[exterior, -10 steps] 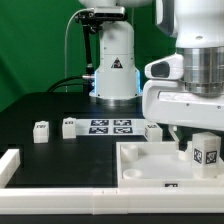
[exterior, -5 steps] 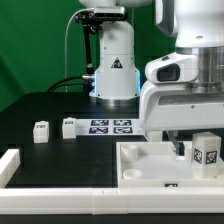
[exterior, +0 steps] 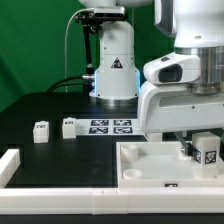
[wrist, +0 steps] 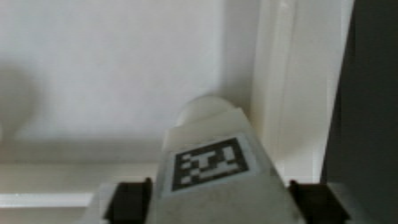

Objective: Assemble one leg

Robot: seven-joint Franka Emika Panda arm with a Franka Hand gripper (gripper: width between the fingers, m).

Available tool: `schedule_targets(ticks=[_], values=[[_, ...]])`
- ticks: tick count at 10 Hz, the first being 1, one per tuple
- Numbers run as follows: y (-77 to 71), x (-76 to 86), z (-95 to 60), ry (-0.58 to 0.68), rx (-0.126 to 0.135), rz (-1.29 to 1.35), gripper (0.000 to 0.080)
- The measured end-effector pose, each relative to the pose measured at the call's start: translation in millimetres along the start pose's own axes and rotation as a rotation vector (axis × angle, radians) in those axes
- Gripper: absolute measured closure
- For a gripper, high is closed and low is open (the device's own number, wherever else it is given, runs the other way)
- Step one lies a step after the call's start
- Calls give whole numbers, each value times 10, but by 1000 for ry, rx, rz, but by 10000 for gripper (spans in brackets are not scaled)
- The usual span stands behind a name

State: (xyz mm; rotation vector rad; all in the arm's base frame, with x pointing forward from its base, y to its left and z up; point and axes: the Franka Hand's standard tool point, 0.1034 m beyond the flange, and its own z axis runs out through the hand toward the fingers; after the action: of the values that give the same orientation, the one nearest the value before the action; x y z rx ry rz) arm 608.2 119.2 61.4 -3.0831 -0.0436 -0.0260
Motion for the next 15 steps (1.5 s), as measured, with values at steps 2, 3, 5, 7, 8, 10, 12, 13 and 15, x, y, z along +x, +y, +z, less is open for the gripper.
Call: schedule_targets(ticks=[2,3,5,7,8,10,12,13,15], values=[[-5,0,0,0,2,115,510],[-12,0,2,2,2,259,510],[-27,1,3,16,-8,614,510],[-28,4,5,15,-3,894,510],[-25,17,4,15,-3,1064,510],[-30,26,5,16,2,1286,509],[-31,26,6,16,2,1272,509],[-33,26,6,16,2,1243,411],[-57,17,11,17,3,1125,275]])
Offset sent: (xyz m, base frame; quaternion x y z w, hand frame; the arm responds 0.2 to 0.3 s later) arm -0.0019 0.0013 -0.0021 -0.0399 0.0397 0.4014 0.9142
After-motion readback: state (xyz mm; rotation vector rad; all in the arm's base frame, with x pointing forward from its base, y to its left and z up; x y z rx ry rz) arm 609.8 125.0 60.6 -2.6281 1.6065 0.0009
